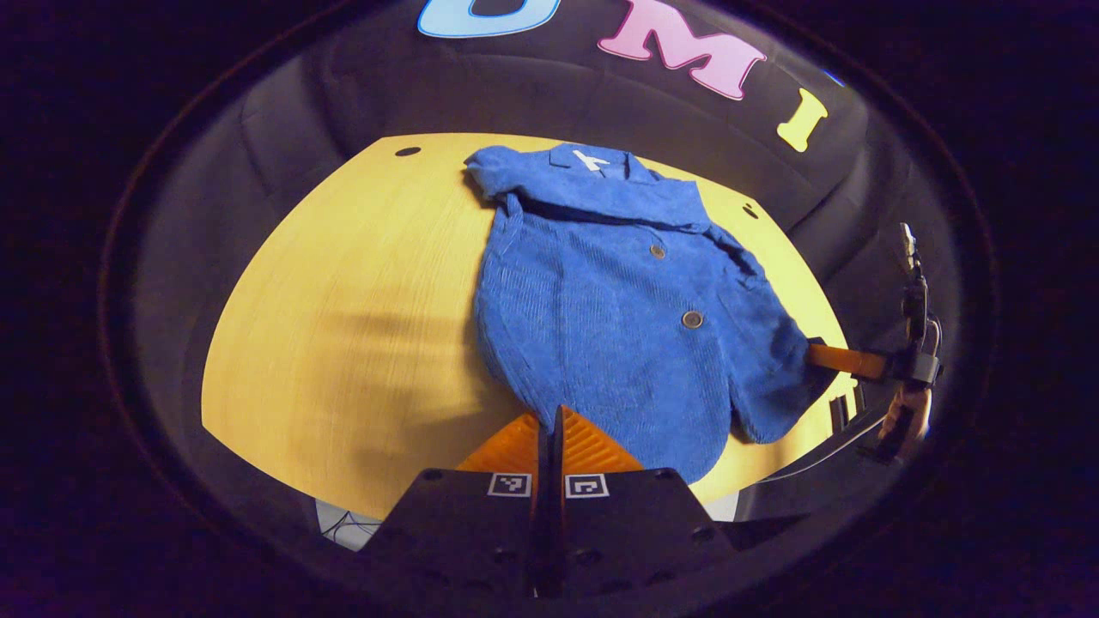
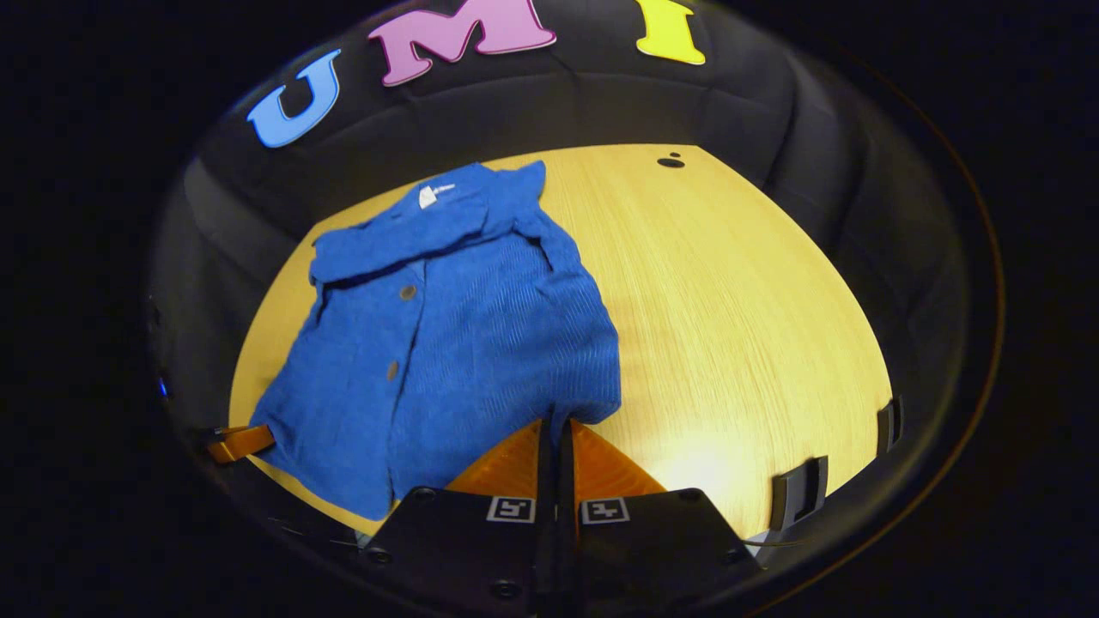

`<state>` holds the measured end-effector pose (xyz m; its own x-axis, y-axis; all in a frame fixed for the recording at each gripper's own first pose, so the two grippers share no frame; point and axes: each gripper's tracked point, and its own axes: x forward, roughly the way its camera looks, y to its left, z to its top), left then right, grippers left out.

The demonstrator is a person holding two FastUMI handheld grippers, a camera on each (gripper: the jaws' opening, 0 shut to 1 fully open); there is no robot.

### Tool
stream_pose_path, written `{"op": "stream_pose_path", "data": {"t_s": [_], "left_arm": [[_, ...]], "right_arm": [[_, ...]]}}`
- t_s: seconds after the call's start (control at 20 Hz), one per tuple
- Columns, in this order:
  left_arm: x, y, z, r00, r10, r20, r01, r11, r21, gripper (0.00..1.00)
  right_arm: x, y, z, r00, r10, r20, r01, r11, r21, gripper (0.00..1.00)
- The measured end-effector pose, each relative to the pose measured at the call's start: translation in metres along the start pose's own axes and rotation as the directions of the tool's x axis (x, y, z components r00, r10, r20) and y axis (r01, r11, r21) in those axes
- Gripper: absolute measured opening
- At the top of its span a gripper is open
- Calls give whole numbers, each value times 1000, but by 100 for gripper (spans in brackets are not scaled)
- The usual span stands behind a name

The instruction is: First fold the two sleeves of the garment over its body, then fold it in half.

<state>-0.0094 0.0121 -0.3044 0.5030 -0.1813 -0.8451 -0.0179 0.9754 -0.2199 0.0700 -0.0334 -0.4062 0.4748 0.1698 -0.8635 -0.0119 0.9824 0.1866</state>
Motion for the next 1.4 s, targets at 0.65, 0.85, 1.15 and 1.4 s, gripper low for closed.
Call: {"op": "stream_pose_path", "data": {"t_s": [0.65,0.85,1.15,1.4], "left_arm": [[14,15,217,968,12,252,-40,994,105,0],[33,24,286,942,14,334,-65,988,143,0],[87,50,375,901,40,433,-127,976,175,0],[157,71,423,870,52,490,-163,969,188,0]], "right_arm": [[24,63,210,964,137,229,-115,988,-107,5],[51,76,282,942,141,304,-99,983,-152,5],[117,88,368,917,118,381,-64,987,-150,4],[182,84,412,891,78,448,-1,986,-169,4]]}}
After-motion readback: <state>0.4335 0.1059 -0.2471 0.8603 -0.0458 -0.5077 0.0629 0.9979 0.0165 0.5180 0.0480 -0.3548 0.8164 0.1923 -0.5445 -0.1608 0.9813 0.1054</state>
